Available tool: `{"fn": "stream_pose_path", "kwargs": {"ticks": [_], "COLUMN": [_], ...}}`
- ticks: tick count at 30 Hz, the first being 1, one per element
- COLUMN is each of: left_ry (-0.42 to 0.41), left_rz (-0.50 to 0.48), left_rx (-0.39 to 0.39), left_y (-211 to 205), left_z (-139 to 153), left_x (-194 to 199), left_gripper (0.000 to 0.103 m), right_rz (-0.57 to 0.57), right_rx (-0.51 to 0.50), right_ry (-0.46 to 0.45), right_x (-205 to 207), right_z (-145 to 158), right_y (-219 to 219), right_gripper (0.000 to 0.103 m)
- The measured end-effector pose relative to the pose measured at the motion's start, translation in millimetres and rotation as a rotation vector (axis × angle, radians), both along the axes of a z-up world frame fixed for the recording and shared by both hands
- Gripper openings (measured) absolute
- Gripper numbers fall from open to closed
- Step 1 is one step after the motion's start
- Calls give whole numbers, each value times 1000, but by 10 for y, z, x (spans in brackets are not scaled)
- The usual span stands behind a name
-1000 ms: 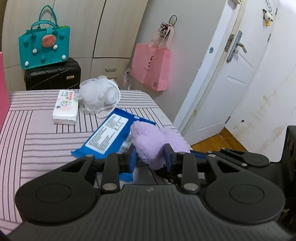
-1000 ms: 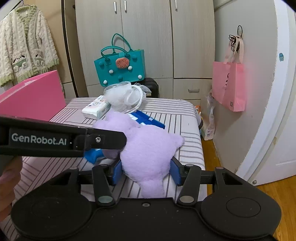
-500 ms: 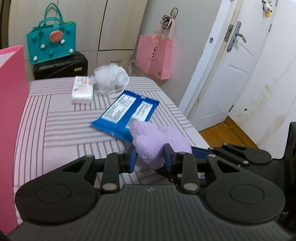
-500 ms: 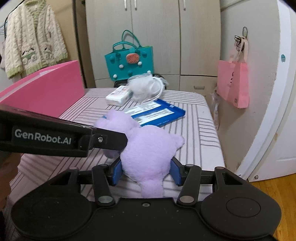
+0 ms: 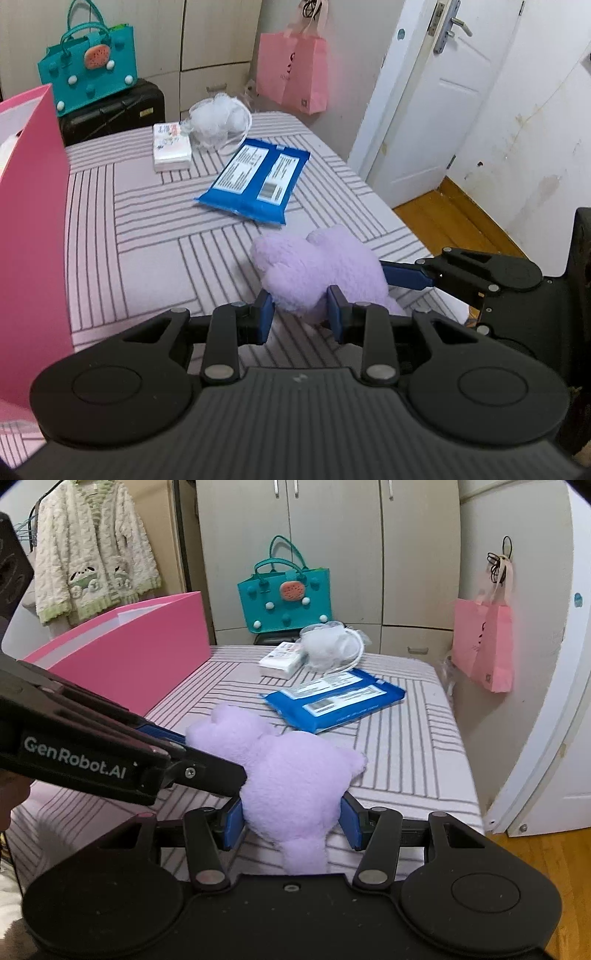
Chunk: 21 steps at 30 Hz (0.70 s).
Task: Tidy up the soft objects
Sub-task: 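Lift and carry the purple plush over the pink box with both grippers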
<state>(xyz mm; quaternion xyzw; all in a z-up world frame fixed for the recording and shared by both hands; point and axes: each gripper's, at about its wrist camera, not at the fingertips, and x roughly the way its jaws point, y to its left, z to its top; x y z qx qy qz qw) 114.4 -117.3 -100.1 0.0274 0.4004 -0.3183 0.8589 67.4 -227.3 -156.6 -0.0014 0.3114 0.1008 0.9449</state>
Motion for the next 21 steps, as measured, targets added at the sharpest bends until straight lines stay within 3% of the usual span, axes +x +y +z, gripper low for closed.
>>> {"fn": "stream_pose_path", "kwargs": {"ticks": [10,21], "left_ry": [49,64], "left_rz": [9,17], "left_rx": [-10,35], "left_y": [217,400], "left_z": [31,131], "left_x": [-67,-278], "left_gripper": [29,29], "right_rz": [23,96], "right_rx": [-1,-7], "right_ry": [-5,15], "right_x": [-112,-282], "right_z": [33,120], "right_y": [161,372], "right_gripper": [58,58]}}
